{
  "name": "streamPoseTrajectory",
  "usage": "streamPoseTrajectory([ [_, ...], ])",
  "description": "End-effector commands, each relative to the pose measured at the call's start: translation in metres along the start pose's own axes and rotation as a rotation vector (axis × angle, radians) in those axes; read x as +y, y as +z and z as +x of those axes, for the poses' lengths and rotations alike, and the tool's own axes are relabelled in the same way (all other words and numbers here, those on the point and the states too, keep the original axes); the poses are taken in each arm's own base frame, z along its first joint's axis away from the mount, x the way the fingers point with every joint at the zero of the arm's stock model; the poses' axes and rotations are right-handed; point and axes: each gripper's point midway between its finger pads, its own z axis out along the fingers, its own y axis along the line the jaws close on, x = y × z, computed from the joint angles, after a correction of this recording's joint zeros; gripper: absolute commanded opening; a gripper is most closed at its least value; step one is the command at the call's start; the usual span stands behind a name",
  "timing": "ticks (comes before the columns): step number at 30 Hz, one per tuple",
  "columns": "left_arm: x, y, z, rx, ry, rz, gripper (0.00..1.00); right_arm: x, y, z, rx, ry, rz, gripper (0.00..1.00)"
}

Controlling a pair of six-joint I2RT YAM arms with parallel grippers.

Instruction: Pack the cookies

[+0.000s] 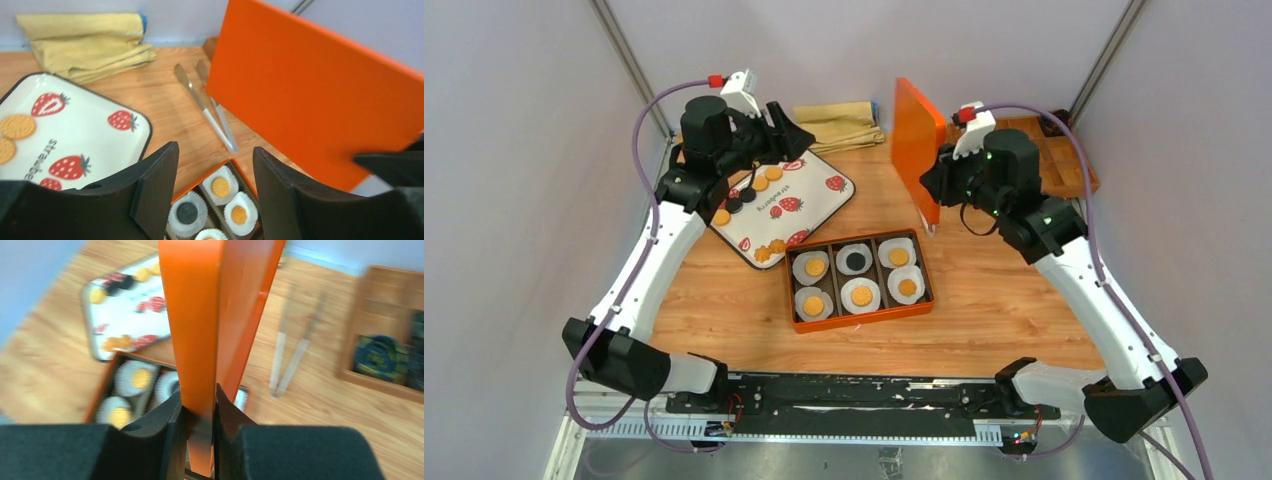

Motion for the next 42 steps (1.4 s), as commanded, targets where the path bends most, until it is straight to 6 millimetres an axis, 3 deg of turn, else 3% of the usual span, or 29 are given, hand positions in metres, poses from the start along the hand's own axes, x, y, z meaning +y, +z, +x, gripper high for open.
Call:
streamPoseTrajectory([
  [1, 0.025, -0.003, 0.022, 0.018, 0.027, -0.09, 0.6, 0.074, -0.033, -0.02, 0.049, 0.23, -0.494, 0.1],
  [7, 0.043, -0.018, 0.046, 0.026, 0.023, -0.161, 0.56, 0.087, -0.042, -0.02, 0.117, 0.527, -0.829, 0.12],
  [11, 0.062, -0.038, 0.048, -0.007, 0.05, -0.28, 0.55, 0.067, -0.034, -0.008, 0.133, 0.723, -0.908, 0.12],
  [15, 0.07, -0.057, 0.052, -0.023, 0.062, -0.335, 0.59, 0.06, -0.03, 0.01, 0.206, 0.763, -0.995, 0.13],
  [22, 0.07, -0.069, 0.087, 0.014, 0.009, -0.308, 0.59, 0.058, -0.015, 0.049, 0.338, 0.851, -1.028, 0.14],
  [31, 0.075, -0.08, 0.121, 0.072, 0.02, -0.343, 0.58, 0.061, -0.006, 0.126, 0.507, 0.871, -0.969, 0.2],
  [42, 0.067, -0.083, 0.151, 0.121, 0.068, -0.37, 0.56, 0.059, -0.001, 0.167, 0.584, 0.92, -0.905, 0.17],
])
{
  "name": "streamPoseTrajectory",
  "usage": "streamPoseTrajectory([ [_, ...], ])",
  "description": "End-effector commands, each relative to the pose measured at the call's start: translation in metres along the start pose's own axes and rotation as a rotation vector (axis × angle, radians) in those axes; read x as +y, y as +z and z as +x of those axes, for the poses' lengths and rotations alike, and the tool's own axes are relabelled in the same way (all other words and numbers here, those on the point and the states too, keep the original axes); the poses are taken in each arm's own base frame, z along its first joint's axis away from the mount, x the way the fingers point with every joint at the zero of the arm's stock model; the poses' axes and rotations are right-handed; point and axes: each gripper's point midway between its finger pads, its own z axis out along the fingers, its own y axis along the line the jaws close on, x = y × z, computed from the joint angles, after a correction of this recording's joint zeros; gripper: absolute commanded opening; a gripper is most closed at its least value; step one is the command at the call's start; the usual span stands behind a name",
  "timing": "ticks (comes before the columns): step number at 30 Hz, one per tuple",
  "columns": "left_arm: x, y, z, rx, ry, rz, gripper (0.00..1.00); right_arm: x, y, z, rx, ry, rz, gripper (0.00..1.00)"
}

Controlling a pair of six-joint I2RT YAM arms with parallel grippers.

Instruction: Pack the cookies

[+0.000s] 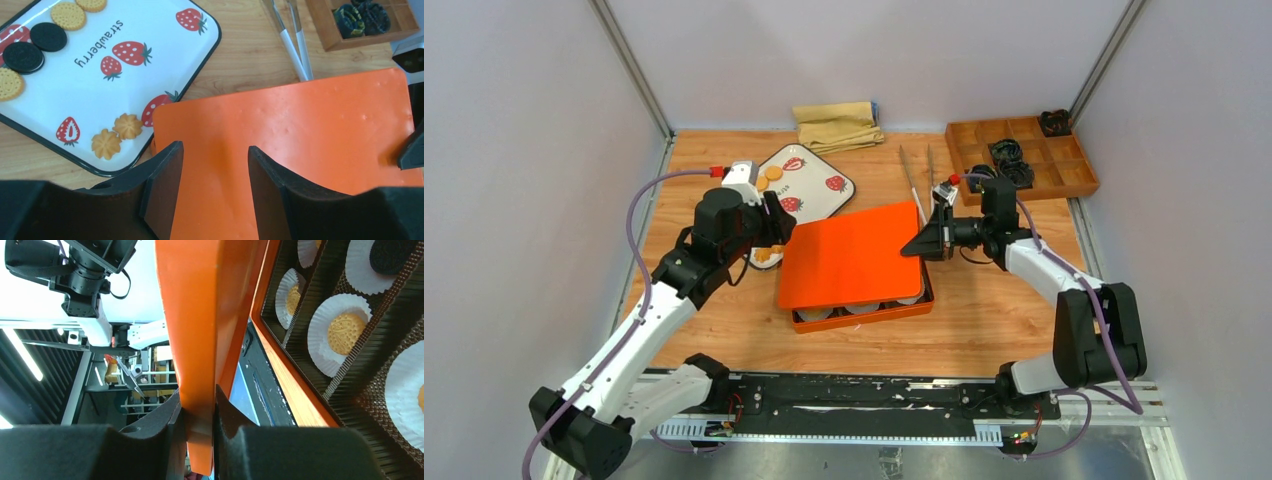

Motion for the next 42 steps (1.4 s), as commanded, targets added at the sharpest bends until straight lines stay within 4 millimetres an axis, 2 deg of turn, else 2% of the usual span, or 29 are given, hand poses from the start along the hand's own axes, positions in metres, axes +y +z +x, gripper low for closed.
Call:
streamPoseTrajectory([
  [1, 0.009, 0.002, 0.013, 0.019, 0.015, -0.047, 0.56, -0.029, 0.0, 0.016, 0.03, 0.059, 0.059, 0.18],
  [7, 0.011, 0.008, 0.018, 0.028, 0.023, -0.055, 0.56, -0.067, -0.007, 0.021, 0.019, 0.149, 0.164, 0.23],
  [13, 0.032, 0.02, 0.051, 0.084, 0.006, -0.133, 0.55, -0.095, -0.017, 0.015, -0.023, 0.221, 0.228, 0.29],
  [16, 0.044, 0.021, 0.065, 0.105, -0.01, -0.179, 0.55, -0.097, -0.021, 0.011, -0.04, 0.225, 0.23, 0.33],
  [21, 0.06, 0.017, 0.084, 0.12, -0.016, -0.236, 0.54, -0.099, -0.032, 0.003, -0.081, 0.22, 0.241, 0.45],
  [26, 0.079, 0.013, 0.112, 0.165, -0.037, -0.305, 0.48, -0.104, -0.039, -0.002, -0.114, 0.232, 0.268, 0.45],
  [29, 0.081, 0.012, 0.127, 0.198, -0.051, -0.302, 0.44, -0.106, -0.04, -0.006, -0.121, 0.232, 0.291, 0.45],
  [31, 0.08, 0.013, 0.134, 0.21, -0.063, -0.291, 0.42, -0.11, -0.049, -0.015, -0.161, 0.232, 0.316, 0.45],
  [36, 0.079, 0.012, 0.141, 0.227, -0.058, -0.285, 0.38, -0.113, -0.051, -0.025, -0.172, 0.23, 0.347, 0.45],
  [42, 0.078, 0.012, 0.151, 0.254, -0.053, -0.286, 0.35, -0.102, -0.058, -0.039, -0.209, 0.174, 0.4, 0.45],
])
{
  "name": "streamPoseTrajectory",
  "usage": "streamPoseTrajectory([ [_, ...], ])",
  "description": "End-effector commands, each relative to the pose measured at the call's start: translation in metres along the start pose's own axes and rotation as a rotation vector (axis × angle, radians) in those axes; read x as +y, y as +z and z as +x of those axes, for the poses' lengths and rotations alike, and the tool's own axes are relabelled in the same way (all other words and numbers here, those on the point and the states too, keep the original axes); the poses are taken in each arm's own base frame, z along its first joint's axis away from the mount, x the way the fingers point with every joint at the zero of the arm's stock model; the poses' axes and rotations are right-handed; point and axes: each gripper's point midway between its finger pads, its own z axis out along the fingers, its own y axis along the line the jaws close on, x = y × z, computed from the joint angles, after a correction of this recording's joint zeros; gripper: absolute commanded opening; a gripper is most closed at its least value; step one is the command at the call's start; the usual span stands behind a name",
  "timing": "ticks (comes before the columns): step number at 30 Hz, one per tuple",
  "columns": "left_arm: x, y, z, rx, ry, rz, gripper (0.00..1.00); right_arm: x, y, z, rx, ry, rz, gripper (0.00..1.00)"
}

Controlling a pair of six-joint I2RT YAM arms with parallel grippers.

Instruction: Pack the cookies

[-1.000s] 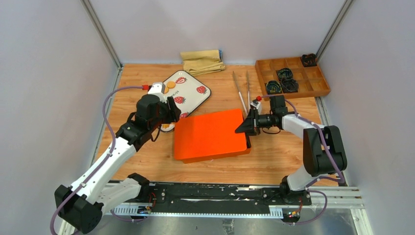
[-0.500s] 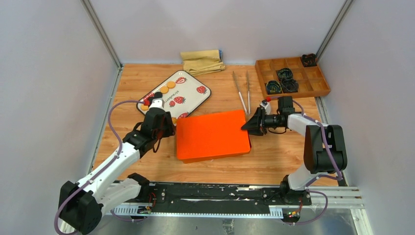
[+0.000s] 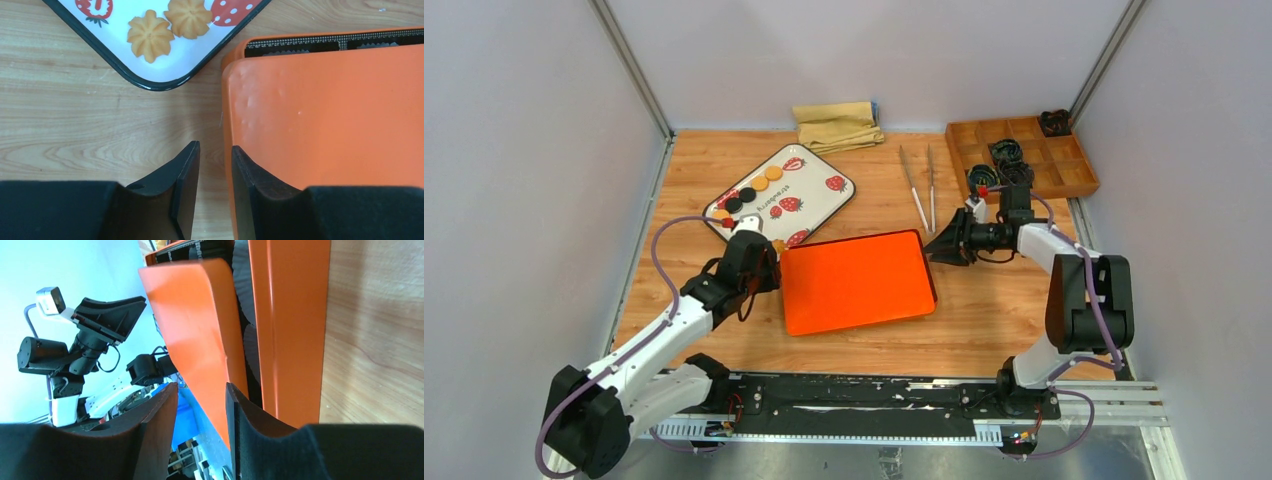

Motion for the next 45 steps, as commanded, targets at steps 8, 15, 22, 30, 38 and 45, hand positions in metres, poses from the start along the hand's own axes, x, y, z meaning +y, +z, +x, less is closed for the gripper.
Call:
streamPoseTrajectory([
  [8, 0.008, -0.004, 0.0, -0.033, -0.006, -0.048, 0.34, 0.002, -0.052, -0.023, -0.227, -0.167, 0.36, 0.44],
  [15, 0.026, -0.008, 0.0, -0.017, -0.021, -0.16, 0.32, -0.024, -0.084, -0.02, -0.316, -0.202, 0.6, 0.39],
  [22, 0.031, -0.005, 0.016, 0.053, -0.043, -0.198, 0.2, -0.065, -0.086, -0.01, -0.267, -0.133, 0.733, 0.16],
  [30, 0.007, 0.004, 0.04, 0.14, 0.0, -0.168, 0.14, -0.097, -0.063, -0.004, -0.172, -0.061, 0.727, 0.0],
  [38, -0.006, 0.019, 0.058, 0.168, -0.001, -0.119, 0.13, -0.096, -0.022, 0.007, -0.023, -0.085, 0.612, 0.0],
  [45, -0.016, 0.024, 0.035, 0.111, 0.031, -0.109, 0.14, -0.065, 0.021, 0.031, 0.123, -0.175, 0.471, 0.0],
])
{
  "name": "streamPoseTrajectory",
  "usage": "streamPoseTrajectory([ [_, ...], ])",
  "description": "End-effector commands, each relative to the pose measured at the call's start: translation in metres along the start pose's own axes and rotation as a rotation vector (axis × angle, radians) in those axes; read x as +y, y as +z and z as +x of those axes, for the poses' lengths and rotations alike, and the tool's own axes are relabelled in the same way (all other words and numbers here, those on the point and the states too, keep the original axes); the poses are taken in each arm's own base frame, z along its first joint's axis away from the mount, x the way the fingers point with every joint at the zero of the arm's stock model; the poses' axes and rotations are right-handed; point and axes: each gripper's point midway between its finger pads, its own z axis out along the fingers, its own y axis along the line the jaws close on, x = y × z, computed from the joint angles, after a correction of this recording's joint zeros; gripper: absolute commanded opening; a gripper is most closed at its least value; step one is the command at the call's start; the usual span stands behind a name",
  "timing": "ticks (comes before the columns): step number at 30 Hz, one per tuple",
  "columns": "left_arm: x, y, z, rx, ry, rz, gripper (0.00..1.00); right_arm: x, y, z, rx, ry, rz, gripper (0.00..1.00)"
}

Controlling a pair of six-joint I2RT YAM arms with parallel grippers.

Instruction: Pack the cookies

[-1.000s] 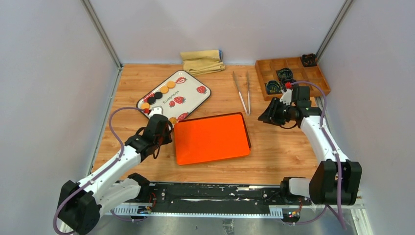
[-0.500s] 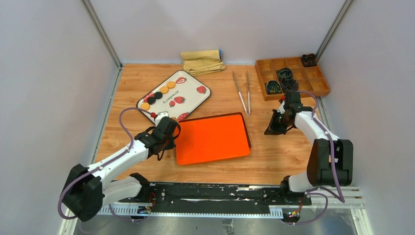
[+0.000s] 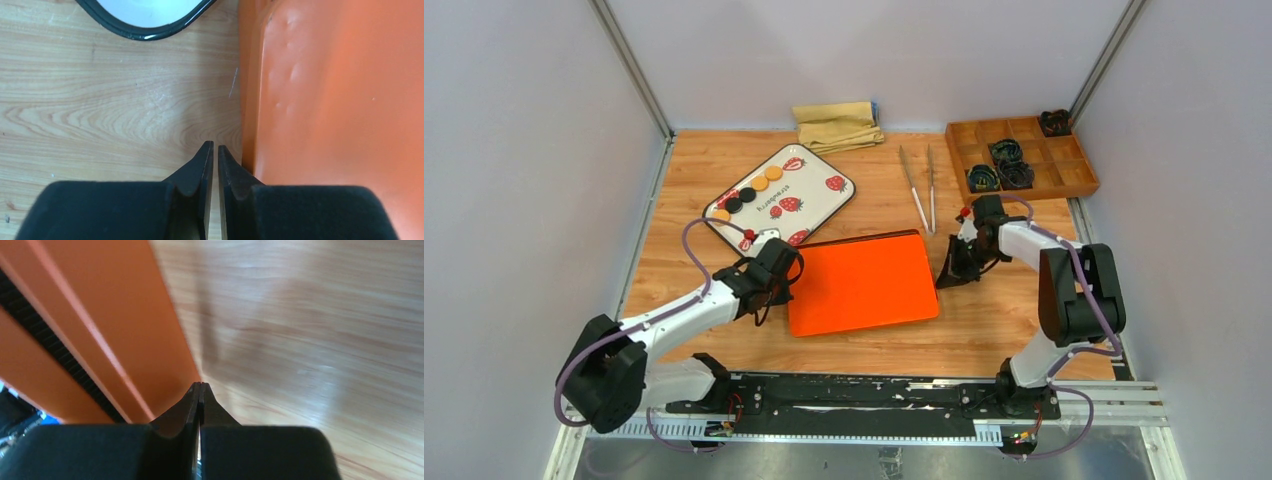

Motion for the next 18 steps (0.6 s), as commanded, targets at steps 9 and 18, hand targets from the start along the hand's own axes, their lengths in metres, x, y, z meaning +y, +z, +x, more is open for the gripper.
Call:
streamPoseTrajectory([
  [9, -0.039, 0.006, -0.049, -0.107, 0.032, 0.062, 0.14, 0.103, -0.005, 0.032, 0.073, -0.243, -0.208, 0.0],
  [18, -0.035, 0.006, -0.06, -0.13, 0.06, 0.013, 0.13, 0.071, -0.014, 0.013, -0.019, -0.227, 0.052, 0.04],
])
